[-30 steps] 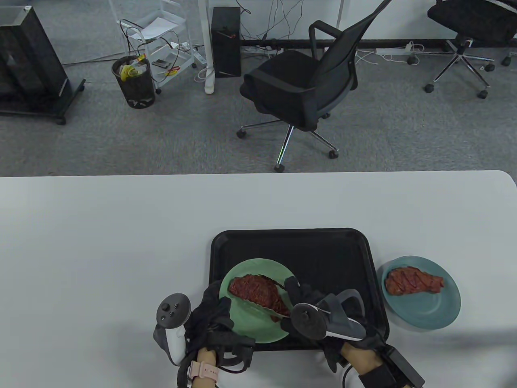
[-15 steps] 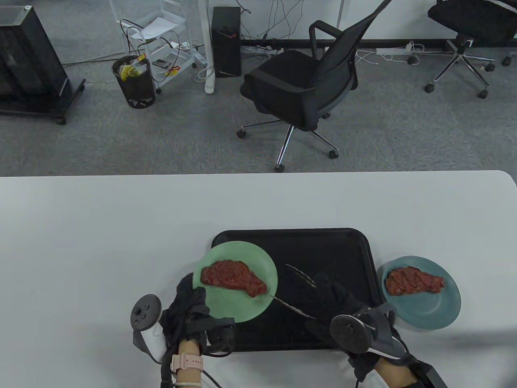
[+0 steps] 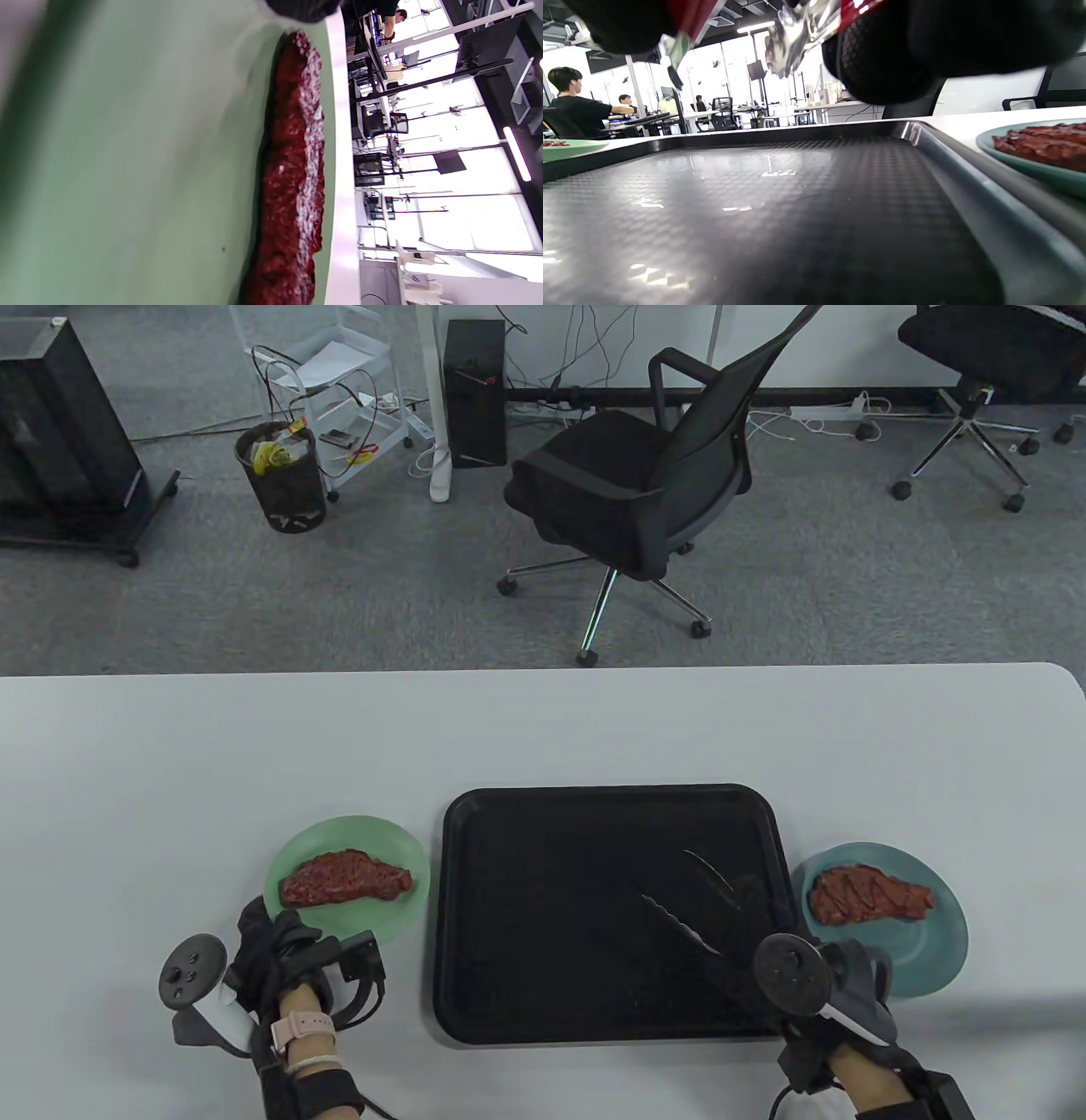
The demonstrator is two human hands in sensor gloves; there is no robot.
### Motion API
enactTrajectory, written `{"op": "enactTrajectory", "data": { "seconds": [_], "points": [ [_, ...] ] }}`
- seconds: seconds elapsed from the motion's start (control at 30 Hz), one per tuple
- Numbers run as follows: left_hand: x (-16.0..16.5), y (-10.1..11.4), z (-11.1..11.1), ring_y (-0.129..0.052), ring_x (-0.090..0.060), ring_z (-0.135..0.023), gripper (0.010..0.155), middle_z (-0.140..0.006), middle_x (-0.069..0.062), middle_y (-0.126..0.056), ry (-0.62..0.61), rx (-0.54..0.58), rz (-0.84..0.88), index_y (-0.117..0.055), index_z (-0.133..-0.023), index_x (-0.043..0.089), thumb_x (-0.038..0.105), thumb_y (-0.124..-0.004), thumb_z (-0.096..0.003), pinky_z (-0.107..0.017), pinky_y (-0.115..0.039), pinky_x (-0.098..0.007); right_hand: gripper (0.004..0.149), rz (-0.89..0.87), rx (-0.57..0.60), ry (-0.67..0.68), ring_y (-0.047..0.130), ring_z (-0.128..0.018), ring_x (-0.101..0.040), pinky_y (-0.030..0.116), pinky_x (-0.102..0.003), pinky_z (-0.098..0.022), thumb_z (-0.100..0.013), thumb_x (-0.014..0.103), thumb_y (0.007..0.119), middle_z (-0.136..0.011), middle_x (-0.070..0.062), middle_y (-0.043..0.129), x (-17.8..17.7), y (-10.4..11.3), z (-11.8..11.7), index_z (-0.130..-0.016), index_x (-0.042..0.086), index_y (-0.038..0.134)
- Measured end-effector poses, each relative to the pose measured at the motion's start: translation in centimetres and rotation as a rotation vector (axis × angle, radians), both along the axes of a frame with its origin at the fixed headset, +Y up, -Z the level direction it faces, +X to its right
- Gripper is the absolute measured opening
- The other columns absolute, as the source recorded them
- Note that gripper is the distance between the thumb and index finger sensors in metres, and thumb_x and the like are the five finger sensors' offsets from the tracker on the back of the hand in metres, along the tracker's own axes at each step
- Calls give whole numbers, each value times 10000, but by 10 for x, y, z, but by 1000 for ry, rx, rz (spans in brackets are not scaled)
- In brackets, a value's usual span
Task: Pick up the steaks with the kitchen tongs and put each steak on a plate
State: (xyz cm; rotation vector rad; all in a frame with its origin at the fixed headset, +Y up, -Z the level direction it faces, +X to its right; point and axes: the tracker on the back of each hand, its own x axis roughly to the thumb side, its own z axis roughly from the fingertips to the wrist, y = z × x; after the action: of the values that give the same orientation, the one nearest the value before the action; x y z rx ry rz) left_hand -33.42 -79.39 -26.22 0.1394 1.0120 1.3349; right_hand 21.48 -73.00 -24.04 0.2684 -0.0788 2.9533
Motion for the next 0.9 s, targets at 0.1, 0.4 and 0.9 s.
{"op": "enactTrajectory", "data": {
  "seconds": [0.1, 0.4, 0.9],
  "points": [
    [-5, -2, -6, -893, -393, -546, 590, -903, -162, -681, -21, -37, -37, -545, -1025, 151, 203, -672, -451, -251, -919, -354, 920, 17, -16, -7, 894, -449, -399, 849, -464, -220, -388, 587, 738, -911, -299, 712, -1, -4, -2, -1046, 23, 428],
    [12, 23, -26, -961, -286, -437, 631, -848, -210, -750, -217, -454, -623, -582, -1028, 98, 237, -759, -438, -230, -906, -267, 922, 56, -15, -26, 893, -454, -405, 849, -467, -223, -388, 588, 736, -910, -304, 713, -2, -6, 1, -1044, 17, 431],
    [40, 60, -20, -963, -276, -418, 647, -874, -174, -748, -399, -490, -940, -572, -1036, 146, 331, -737, -439, -210, -891, -263, 925, 94, -11, -3, 893, -467, -402, 847, -471, -227, -388, 590, 734, -911, -307, 711, -8, -5, 4, -1044, 13, 430]
  ]
}}
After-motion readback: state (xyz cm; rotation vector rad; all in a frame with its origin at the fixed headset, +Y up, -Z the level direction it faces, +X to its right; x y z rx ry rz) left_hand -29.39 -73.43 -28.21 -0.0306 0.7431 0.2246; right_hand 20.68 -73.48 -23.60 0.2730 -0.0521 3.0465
